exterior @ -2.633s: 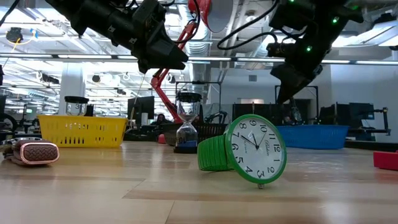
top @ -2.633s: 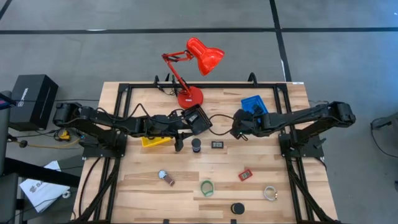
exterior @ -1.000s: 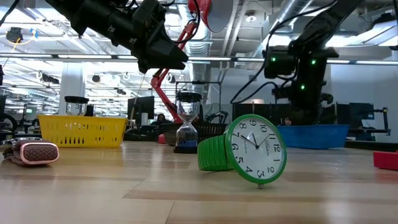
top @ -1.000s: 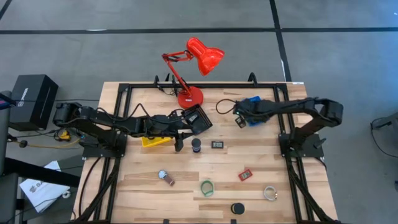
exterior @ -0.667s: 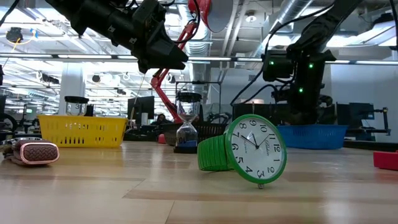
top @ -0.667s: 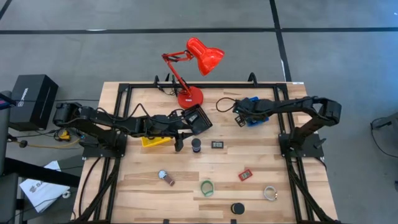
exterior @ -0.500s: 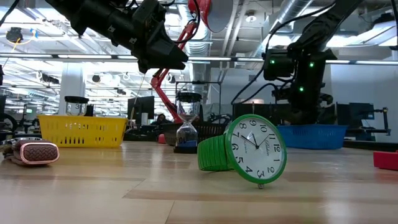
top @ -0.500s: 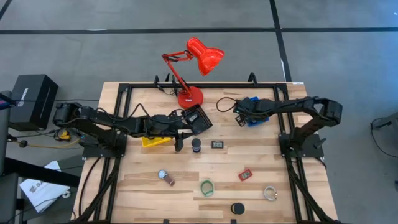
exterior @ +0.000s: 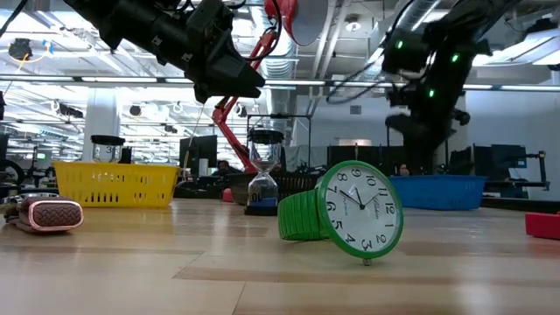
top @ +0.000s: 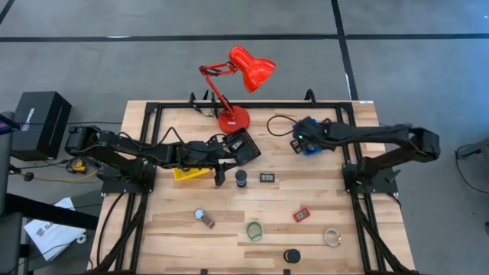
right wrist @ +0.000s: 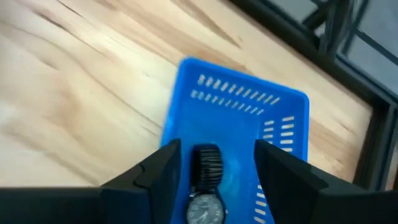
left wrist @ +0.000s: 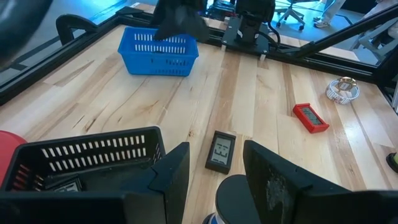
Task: Pick & Place Office items
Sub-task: Put the blue hourglass into the yellow bin
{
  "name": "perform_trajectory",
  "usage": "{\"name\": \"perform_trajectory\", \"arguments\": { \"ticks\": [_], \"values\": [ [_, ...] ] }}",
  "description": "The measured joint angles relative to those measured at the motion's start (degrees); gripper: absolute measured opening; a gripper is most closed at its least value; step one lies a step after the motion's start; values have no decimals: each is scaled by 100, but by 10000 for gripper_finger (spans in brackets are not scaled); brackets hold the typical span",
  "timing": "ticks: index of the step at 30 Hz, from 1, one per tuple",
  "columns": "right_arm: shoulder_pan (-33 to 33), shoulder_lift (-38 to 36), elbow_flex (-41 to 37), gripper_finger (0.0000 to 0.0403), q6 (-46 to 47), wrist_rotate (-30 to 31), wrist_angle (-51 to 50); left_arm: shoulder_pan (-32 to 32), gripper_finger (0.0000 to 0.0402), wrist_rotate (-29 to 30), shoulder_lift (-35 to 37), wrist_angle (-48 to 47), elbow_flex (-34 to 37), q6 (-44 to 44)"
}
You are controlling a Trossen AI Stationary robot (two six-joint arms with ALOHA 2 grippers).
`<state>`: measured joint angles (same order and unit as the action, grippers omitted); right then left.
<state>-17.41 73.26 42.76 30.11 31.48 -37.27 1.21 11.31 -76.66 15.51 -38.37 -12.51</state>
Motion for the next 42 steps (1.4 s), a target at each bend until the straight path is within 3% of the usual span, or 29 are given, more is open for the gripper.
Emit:
{"name": "perform_trajectory", "arguments": {
  "ticks": [12, 15, 20, 28, 36, 42],
  "values": [
    [1605, -1040, -3, 183, -427, 0, 126, 1, 144, -2, 0, -2, 0, -37],
    [2019, -1147, -292, 183, -1159, -32, 806, 2, 144, -2, 0, -2, 0, -40],
    [2428, -1344, -1096, 182, -2615, -1005, 2384, 38, 144, -8, 0, -2, 0, -40],
    [2114, -2093, -1804, 182, -3166, -1567, 3372, 83, 144, -16, 0, 19, 0, -27],
    [1555, -2733, -2643, 182, -3374, -3159, 4867, 222, 144, -236, 0, 238, 2, 139],
    [1237, -2754, -2671, 182, -3370, -3257, 5139, 472, 146, -238, -62, 460, 1, 787]
  ]
}}
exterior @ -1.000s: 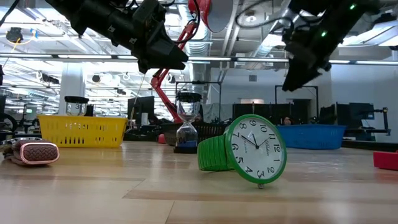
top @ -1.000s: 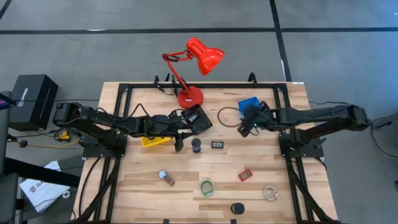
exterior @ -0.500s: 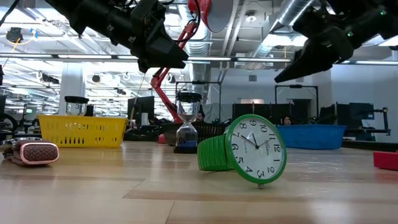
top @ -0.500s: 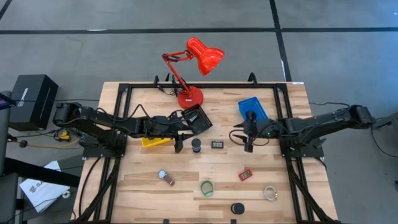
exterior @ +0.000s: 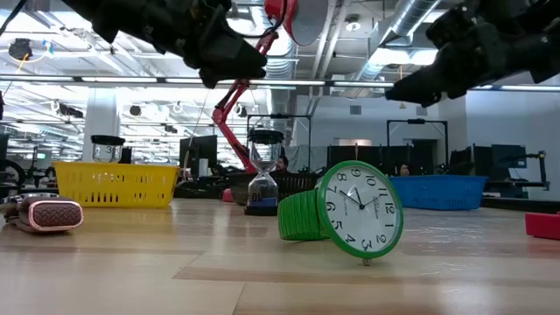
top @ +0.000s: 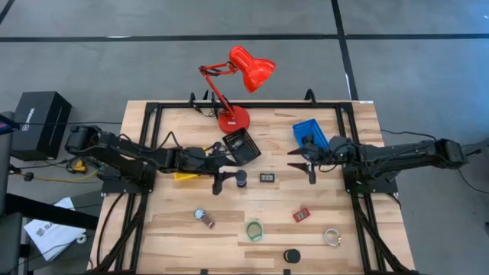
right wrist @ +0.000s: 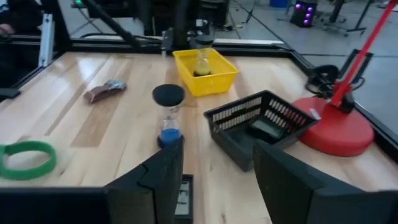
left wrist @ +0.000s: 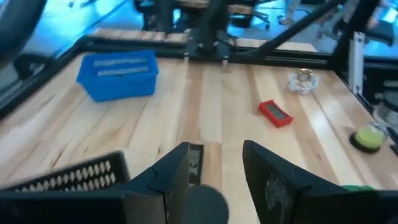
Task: Pick & Place Office items
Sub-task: Put the blue hourglass into the yellow bin
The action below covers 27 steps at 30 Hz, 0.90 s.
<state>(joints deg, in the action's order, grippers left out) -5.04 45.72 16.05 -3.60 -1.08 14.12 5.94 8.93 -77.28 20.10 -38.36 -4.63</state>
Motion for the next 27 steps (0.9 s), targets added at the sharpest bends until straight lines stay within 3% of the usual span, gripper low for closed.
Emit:
{"name": "perform_trajectory", "arguments": {
  "ticks": [7, 17, 27],
  "values": [
    [-87, 98, 0, 182, 13, -1, 18, 172, 189, -15, -434, 559, -1, 401],
    [-87, 120, 0, 182, 13, -1, 14, -64, 265, 179, -1168, 979, -1, 108],
    [-83, 120, 0, 182, 13, -2, 10, -85, 282, 185, -1504, 1050, -1, 121]
  ]
}}
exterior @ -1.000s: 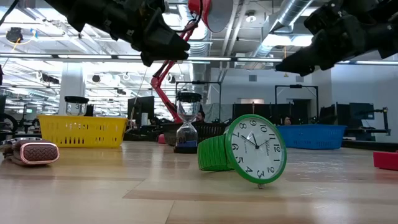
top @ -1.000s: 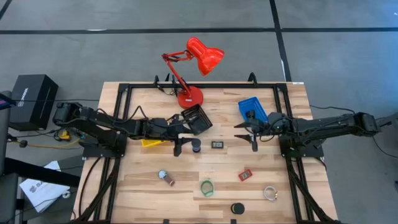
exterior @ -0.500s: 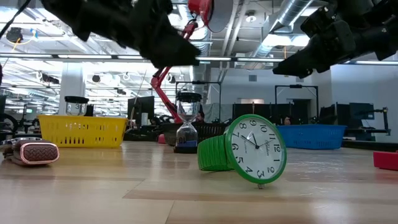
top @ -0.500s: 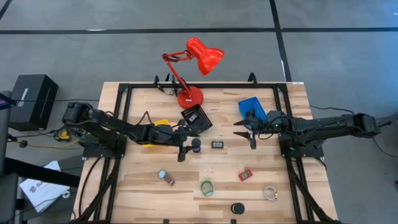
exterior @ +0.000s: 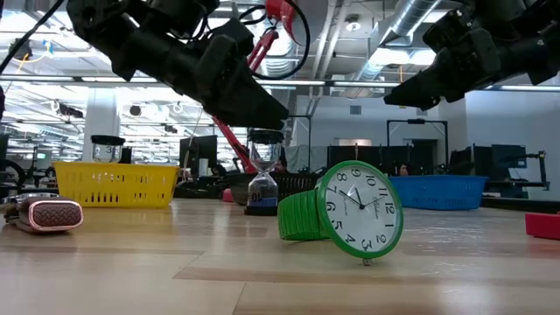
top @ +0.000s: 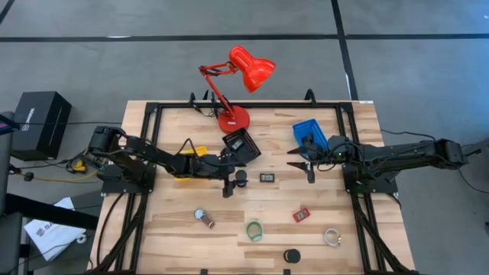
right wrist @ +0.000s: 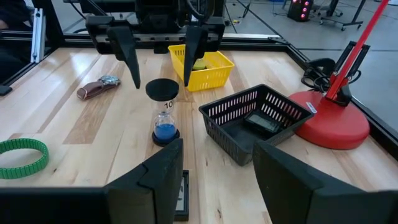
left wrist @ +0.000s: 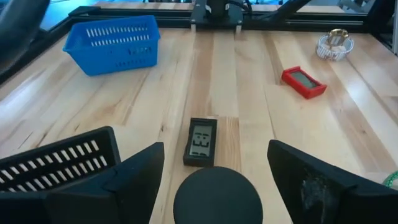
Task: Pick & Place Office items
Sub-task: Put the blue hourglass into the yellow bin
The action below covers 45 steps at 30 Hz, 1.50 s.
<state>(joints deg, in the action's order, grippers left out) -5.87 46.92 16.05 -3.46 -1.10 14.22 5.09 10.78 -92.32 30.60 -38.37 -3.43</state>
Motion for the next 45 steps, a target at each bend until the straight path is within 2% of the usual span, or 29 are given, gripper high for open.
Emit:
{"name": "perform_trajectory", "arguments": {
  "ticks": [8, 12, 39, 45],
  "values": [
    [0, 0, 0, 182, 0, 2, -2, -21, 282, -7, -16, -211, -2, -43],
    [0, 0, 0, 182, -1, 0, -3, -18, 282, -227, -14, -259, -4, -95],
    [0, 0, 2, 182, -2, 0, -39, -106, 282, -227, -182, -362, -2, -92],
    [0, 0, 2, 182, -2, 1, -39, -106, 257, -227, -182, -362, -2, -91]
  ]
}}
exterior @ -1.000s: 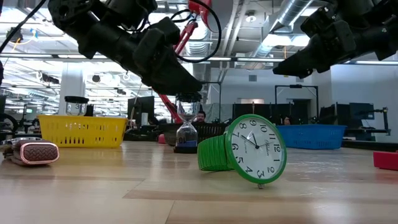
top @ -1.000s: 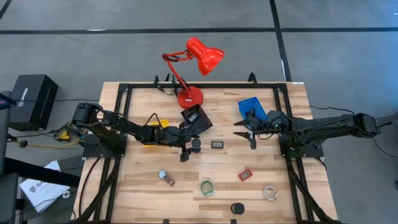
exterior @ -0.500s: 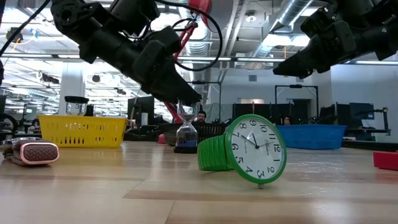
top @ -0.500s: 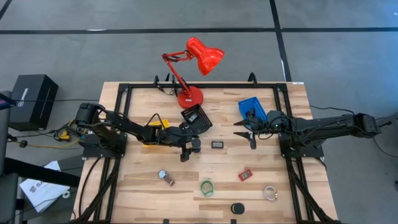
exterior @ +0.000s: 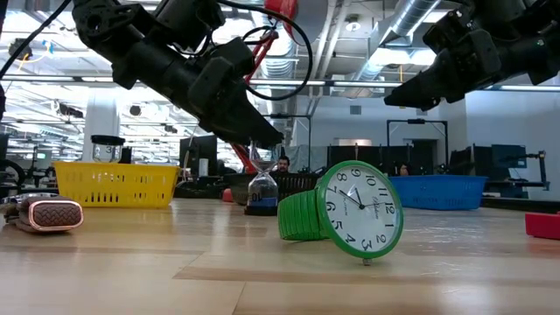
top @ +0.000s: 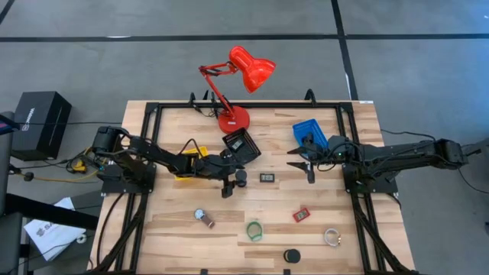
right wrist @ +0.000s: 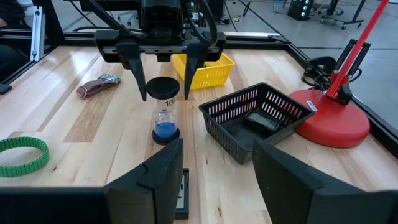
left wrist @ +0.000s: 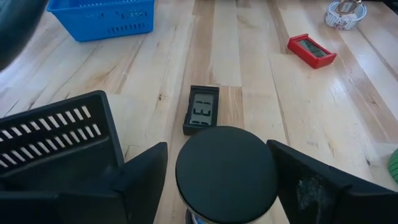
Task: Pick & Place Office items
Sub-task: Put the blue hourglass into the yellow bin
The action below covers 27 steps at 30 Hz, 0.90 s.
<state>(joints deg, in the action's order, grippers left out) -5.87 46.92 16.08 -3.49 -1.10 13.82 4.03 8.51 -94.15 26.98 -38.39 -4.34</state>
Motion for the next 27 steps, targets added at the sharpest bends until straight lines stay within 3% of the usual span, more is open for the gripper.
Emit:
{"name": "perform_trajectory", "arguments": {
  "ticks": [9, 27],
  "values": [
    [0, 0, 0, 182, 0, -1, 0, 0, 222, -2, 0, 2, 0, 0],
    [-2, 0, 2, 182, 0, 0, 0, 0, 225, 210, 0, 4, 0, -62]
  ]
}}
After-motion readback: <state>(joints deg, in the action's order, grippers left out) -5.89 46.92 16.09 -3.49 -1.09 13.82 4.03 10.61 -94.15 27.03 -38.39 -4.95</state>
